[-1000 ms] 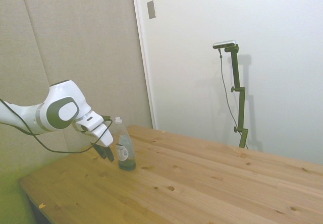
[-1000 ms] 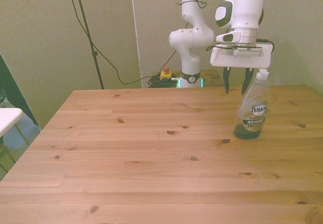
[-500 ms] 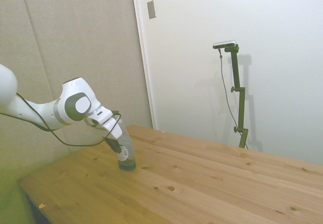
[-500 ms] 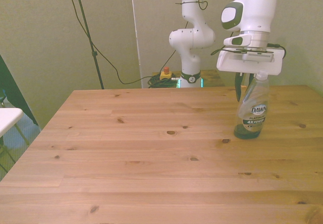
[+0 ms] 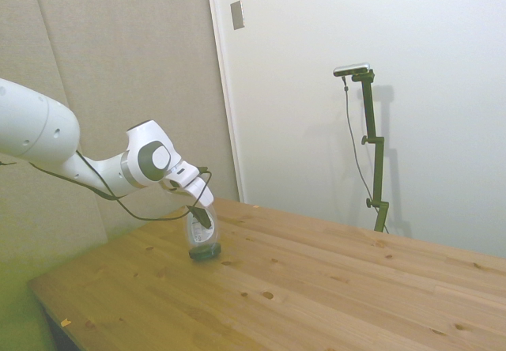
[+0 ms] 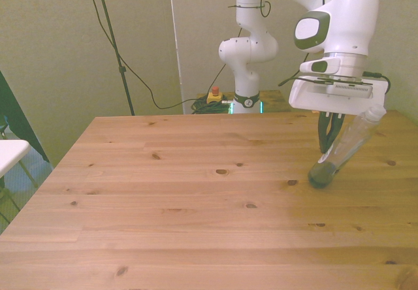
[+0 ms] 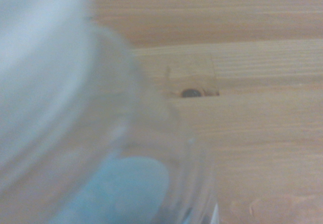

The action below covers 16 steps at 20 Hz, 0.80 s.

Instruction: Knock down the dish soap

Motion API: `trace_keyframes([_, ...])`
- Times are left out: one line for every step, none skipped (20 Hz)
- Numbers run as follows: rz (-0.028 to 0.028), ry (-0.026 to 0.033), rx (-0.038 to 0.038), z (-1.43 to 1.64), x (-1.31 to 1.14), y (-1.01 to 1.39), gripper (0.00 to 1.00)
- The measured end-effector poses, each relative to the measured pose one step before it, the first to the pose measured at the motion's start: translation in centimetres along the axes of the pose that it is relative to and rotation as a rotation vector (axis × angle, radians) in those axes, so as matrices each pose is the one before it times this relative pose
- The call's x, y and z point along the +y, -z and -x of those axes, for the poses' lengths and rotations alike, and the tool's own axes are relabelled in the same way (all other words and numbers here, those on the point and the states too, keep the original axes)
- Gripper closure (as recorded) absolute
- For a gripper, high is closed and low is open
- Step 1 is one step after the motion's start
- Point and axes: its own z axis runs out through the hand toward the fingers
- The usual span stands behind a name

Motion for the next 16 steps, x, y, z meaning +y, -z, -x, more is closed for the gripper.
trace_keyframes([-0.00281,0.00332,-0.00294,0.097,-0.734,-0.432,1.00])
trace_keyframes([-0.00362,0.00362,-0.00312,0.250,-0.776,-0.385,1.00])
trace_keyframes([-0.00357,0.00328,-0.00271,0.330,-0.789,-0.318,1.00])
trace_keyframes([-0.00390,0.00443,-0.00185,0.327,-0.737,-0.222,1.00])
trace_keyframes([-0.00445,0.00506,-0.00099,0.301,-0.699,-0.166,1.00])
trace_keyframes([-0.00430,0.00390,-0.00004,0.220,-0.573,-0.111,1.00])
trace_keyframes([-0.00409,0.00241,0.00090,0.092,-0.465,-0.059,1.00])
trace_keyframes([-0.00484,0.00085,0.00168,-0.008,-0.408,0.009,1.00])
trace_keyframes([-0.00370,-0.00042,0.00215,-0.085,-0.316,-0.030,1.00])
trace_keyframes([-0.00419,-0.00214,0.00267,-0.189,-0.299,-0.005,1.00])
trace_keyframes([-0.00378,-0.00236,0.00165,-0.159,-0.275,-0.022,1.00])
trace_keyframes([-0.00447,-0.00220,0.00167,-0.161,-0.298,-0.015,1.00])
trace_keyframes([-0.00362,-0.00114,0.00138,-0.118,-0.281,-0.044,1.00])
trace_keyframes([-0.00459,-0.00111,0.00216,-0.129,-0.314,0.000,1.00])
trace_keyframes([-0.00350,-0.00108,0.00150,-0.102,-0.309,-0.088,1.00])
trace_keyframes([-0.00364,-0.00092,0.00160,-0.091,-0.313,-0.072,1.00])
